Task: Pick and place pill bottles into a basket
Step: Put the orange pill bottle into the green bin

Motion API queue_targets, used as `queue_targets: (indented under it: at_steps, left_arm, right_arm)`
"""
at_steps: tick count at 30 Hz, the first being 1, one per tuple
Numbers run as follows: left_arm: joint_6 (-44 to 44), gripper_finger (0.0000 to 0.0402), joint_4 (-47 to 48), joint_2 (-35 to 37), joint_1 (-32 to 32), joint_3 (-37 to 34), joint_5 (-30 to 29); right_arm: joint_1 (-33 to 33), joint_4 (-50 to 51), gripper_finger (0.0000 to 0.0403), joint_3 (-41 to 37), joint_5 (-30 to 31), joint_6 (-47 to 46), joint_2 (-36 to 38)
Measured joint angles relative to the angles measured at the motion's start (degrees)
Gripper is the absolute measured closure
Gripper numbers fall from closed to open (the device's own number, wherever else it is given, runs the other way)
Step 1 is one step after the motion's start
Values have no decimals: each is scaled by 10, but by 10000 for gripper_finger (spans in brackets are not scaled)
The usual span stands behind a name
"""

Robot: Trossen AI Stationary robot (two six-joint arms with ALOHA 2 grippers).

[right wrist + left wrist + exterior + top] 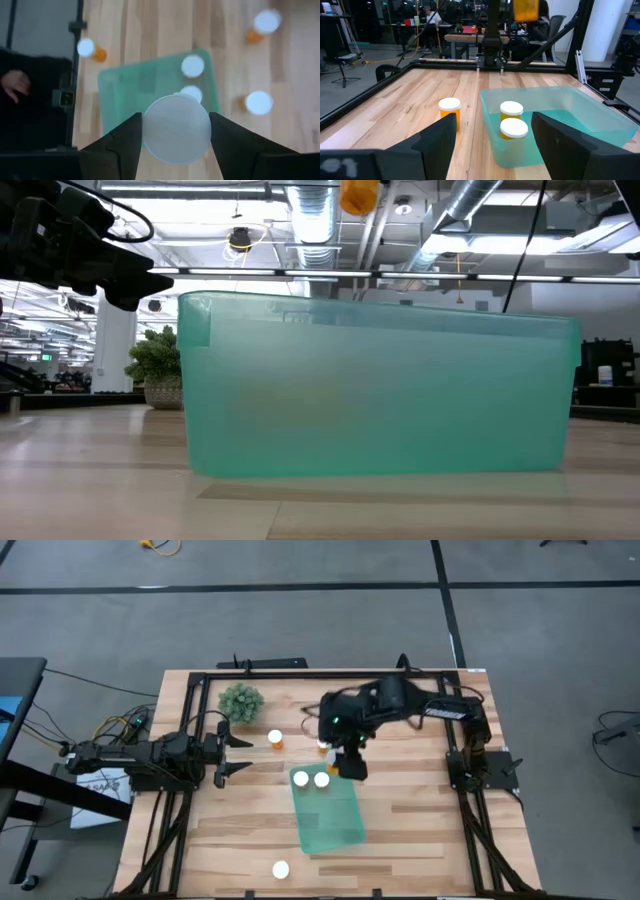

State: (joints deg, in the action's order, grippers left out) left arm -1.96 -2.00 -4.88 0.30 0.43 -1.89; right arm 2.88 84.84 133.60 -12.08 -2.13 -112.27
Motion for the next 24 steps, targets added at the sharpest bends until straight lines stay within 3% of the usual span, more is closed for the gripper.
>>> queue_targets:
  at_steps: [24]
  left_arm:
    - [0, 154, 0, 0, 0, 0, 0]
  right_arm:
    - [24, 0, 198, 0, 36, -29, -23]
